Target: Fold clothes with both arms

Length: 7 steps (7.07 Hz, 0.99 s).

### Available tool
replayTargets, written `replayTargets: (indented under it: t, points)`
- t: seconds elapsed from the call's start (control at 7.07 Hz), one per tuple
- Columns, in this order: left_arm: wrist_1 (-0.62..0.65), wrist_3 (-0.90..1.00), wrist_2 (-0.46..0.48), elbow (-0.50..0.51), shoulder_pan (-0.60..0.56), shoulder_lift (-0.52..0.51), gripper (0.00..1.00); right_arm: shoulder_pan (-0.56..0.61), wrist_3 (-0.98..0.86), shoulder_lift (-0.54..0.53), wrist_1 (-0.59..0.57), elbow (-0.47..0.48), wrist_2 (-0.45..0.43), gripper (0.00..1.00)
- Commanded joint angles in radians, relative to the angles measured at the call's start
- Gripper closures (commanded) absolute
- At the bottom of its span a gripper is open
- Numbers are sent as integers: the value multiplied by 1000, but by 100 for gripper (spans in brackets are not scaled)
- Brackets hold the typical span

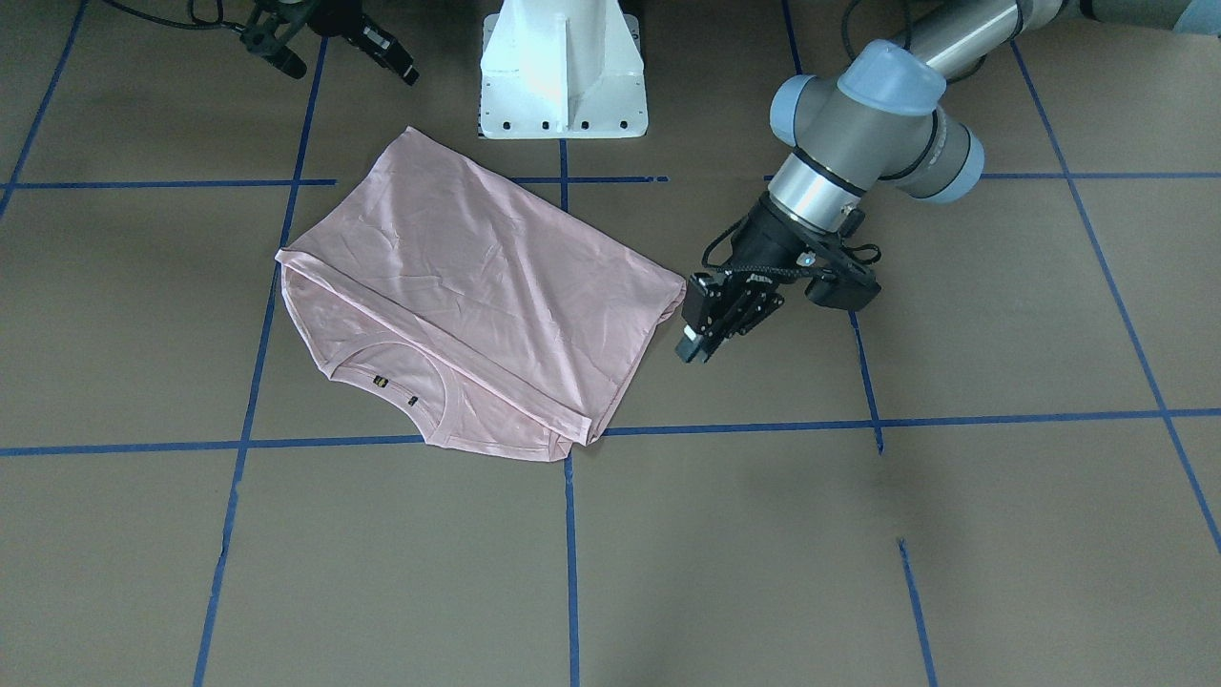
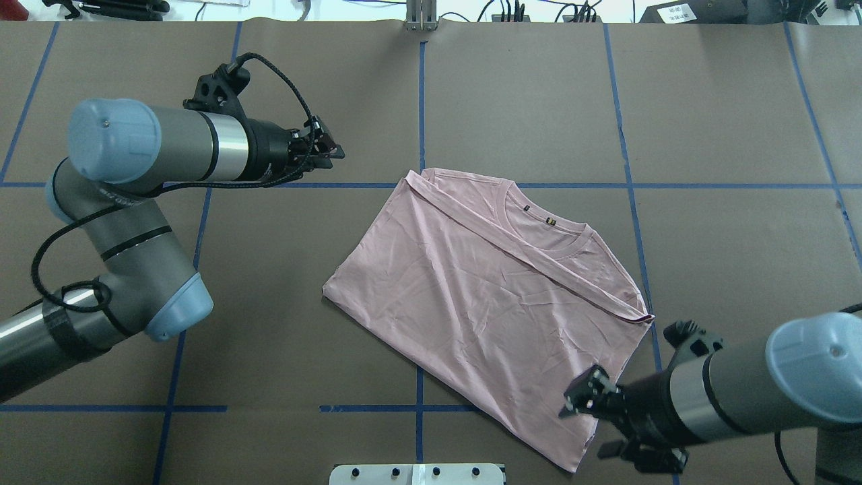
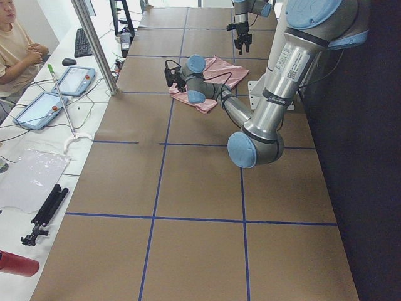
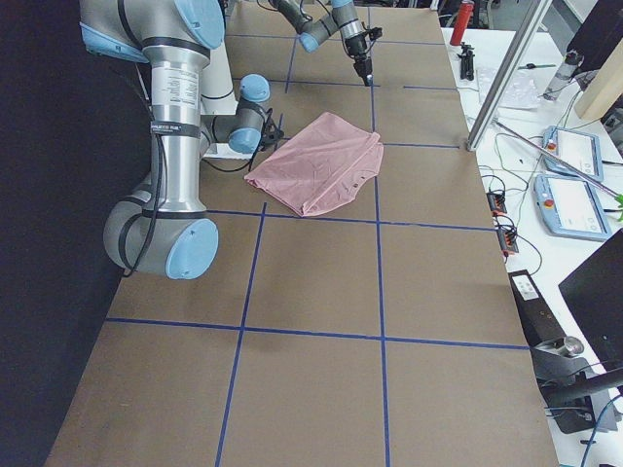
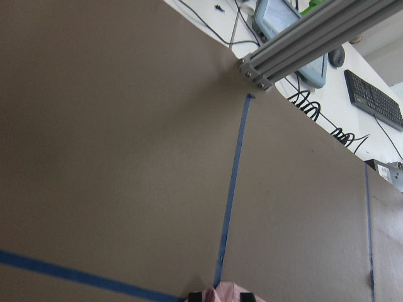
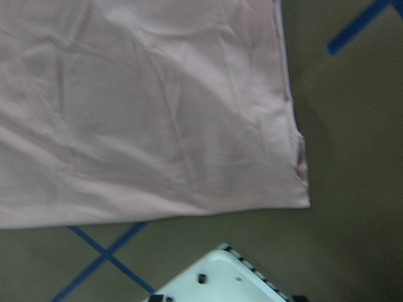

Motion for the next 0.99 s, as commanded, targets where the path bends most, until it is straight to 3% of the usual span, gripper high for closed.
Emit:
replayTargets:
  t: [0.0, 0.14, 0.28, 0.42, 0.57, 0.85]
  points:
    - [345, -73, 84, -160, 212, 52, 53, 300, -200, 111, -1, -110, -7, 0]
    - [443, -83, 193, -177, 289, 46, 51, 393, -253, 114, -1, -151, -6, 0]
    - [450, -92, 208, -157, 306, 45, 51, 448, -287, 104, -1, -152, -9, 0]
    - [453, -90, 220, -136, 325, 46, 51, 472, -297, 98, 1, -166, -30, 0]
    - [453, -89, 281, -125, 325, 45, 52, 472, -309, 105, 5, -172, -111, 0]
    - [453, -77, 347, -58, 327, 36, 54, 486, -309, 104, 5, -166, -121, 0]
